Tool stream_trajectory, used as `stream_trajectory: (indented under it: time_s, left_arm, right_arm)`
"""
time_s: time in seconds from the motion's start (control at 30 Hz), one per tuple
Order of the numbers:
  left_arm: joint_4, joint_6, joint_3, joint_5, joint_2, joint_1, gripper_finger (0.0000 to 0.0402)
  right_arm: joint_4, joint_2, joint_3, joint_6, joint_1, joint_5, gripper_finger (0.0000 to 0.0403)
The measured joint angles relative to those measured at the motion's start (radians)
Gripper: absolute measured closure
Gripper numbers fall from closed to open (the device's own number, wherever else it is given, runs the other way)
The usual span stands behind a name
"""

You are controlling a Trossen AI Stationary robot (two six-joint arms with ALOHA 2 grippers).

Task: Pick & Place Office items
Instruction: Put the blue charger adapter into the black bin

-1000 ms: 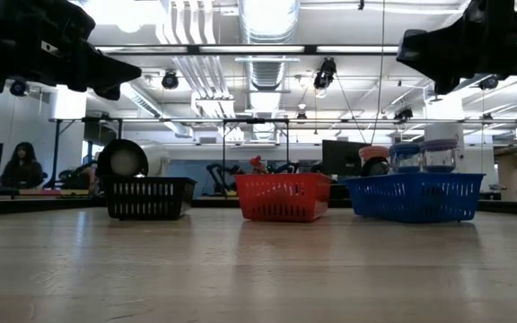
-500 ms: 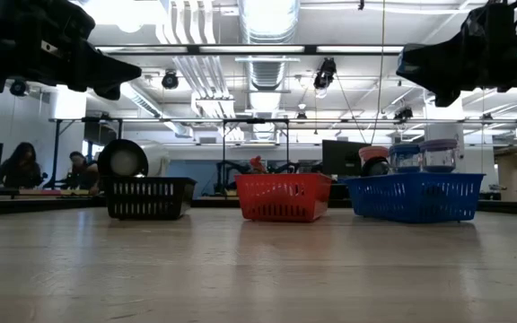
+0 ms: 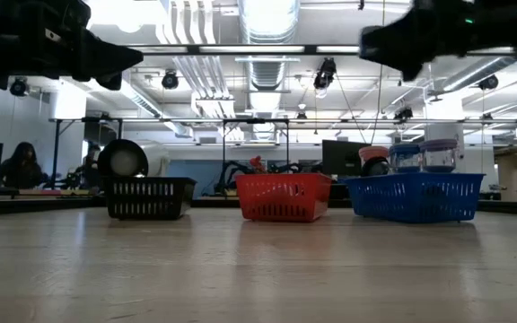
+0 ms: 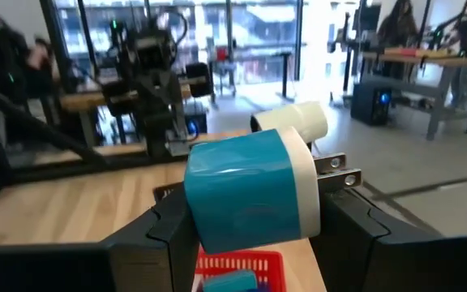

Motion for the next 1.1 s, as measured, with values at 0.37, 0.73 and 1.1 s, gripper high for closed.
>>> stream_trajectory:
  time_s: [0.37, 0.73, 1.1]
  left_arm:
    - [0.002, -0.024, 0.000, 0.000, -0.001, 0.000, 0.0388]
    - [0.002, -0.027, 0.000, 0.001, -0.002, 0.000, 0.0388]
    - [0.003, -0.027, 0.000, 0.003, -0.002, 0.000, 0.0388]
  right_arm:
    - [-0.004, 0.706, 0.434, -0.088, 0.028, 0.025, 0.0228]
    - [-0.292, 1.227, 0.978, -0.084, 0.030, 0.027, 0.0228]
    - [-0.449, 1.475, 1.249, -0.093, 0.045, -0.019, 0.0228]
